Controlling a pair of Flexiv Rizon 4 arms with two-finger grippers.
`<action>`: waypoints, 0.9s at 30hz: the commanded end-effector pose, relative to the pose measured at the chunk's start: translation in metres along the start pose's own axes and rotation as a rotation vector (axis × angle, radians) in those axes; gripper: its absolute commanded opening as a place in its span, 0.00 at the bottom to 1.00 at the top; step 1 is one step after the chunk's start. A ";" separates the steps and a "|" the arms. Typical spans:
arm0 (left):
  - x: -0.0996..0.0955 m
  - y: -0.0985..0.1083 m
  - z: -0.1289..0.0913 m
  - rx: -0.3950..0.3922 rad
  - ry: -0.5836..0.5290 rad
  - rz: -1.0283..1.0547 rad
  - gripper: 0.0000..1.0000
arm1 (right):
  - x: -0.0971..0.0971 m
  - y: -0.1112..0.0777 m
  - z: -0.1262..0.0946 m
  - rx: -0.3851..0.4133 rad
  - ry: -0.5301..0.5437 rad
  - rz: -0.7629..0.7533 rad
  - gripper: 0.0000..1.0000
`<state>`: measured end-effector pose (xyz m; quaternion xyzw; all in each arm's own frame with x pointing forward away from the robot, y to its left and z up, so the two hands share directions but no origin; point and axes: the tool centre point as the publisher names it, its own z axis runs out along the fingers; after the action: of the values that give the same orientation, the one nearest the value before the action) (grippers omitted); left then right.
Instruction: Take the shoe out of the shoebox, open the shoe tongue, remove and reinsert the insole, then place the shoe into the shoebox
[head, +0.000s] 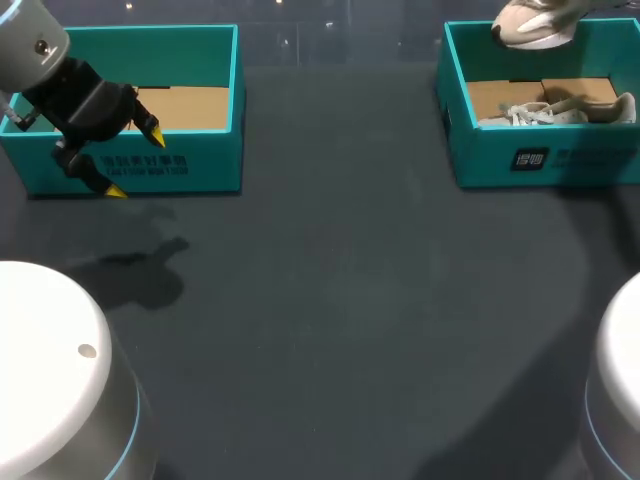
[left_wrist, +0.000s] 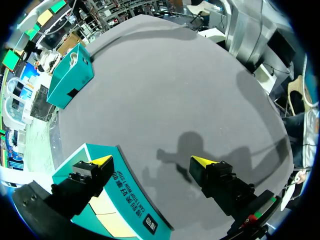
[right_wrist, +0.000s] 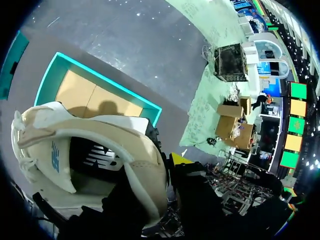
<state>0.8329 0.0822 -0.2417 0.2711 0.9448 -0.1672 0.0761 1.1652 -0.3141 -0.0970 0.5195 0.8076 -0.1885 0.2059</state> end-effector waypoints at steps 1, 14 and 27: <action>0.000 0.000 -0.001 -0.002 0.001 0.001 1.00 | 0.002 0.003 -0.003 0.012 -0.007 0.030 0.00; 0.000 0.000 -0.001 -0.002 0.001 0.001 1.00 | 0.006 -0.005 0.015 -0.003 -0.025 0.168 0.00; 0.000 0.000 -0.001 -0.002 0.001 0.001 1.00 | 0.016 -0.008 0.033 0.002 -0.086 0.313 0.00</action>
<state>0.8329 0.0823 -0.2417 0.2711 0.9448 -0.1672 0.0761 1.1591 -0.3210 -0.1349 0.6308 0.7063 -0.1802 0.2660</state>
